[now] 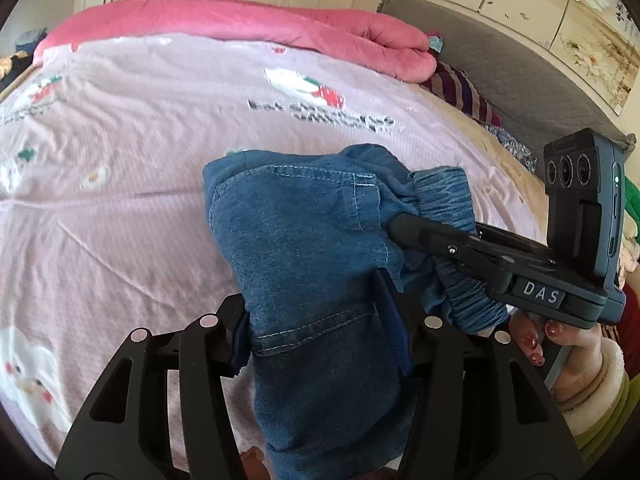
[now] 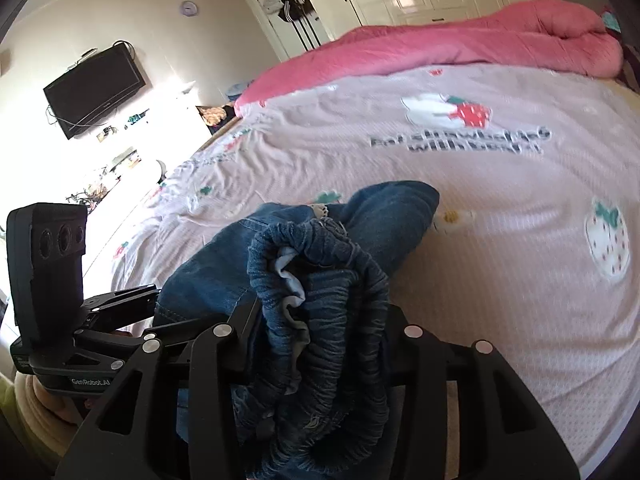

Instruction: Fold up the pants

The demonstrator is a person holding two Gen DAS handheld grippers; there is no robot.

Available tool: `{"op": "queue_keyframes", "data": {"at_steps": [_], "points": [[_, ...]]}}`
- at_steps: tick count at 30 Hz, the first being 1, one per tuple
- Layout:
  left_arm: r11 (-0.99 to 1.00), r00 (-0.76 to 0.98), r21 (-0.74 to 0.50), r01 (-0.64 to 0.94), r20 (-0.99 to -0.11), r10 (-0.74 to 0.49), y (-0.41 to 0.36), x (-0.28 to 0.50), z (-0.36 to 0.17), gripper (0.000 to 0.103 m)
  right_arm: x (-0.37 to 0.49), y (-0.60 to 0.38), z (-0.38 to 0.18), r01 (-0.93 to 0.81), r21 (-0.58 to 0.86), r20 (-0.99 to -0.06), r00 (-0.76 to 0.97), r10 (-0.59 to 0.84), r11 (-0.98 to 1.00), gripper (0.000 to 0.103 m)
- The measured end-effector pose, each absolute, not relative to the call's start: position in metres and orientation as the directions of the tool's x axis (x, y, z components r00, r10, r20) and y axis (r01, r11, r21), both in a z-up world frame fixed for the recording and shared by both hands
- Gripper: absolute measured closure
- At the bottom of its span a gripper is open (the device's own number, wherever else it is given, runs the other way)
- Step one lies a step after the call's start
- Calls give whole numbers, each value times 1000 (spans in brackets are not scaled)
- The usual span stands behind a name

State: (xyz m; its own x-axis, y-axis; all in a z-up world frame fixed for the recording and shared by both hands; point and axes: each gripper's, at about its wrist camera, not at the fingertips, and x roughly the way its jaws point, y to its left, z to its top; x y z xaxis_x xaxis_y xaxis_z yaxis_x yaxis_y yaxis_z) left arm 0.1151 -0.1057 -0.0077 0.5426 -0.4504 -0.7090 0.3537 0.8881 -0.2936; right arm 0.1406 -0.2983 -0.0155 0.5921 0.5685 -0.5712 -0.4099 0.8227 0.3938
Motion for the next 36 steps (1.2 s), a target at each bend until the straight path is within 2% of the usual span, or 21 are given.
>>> {"op": "queue_keyframes", "data": {"at_steps": [15, 36], "points": [[921, 644, -243, 304, -661, -386, -72, 147, 24, 57, 188, -259, 17, -472, 354, -528, 612, 589, 807, 63], [930, 635, -271, 248, -679, -367, -53, 182, -8, 57, 231, -232, -12, -445, 359, -587, 576, 569, 820, 63]]}}
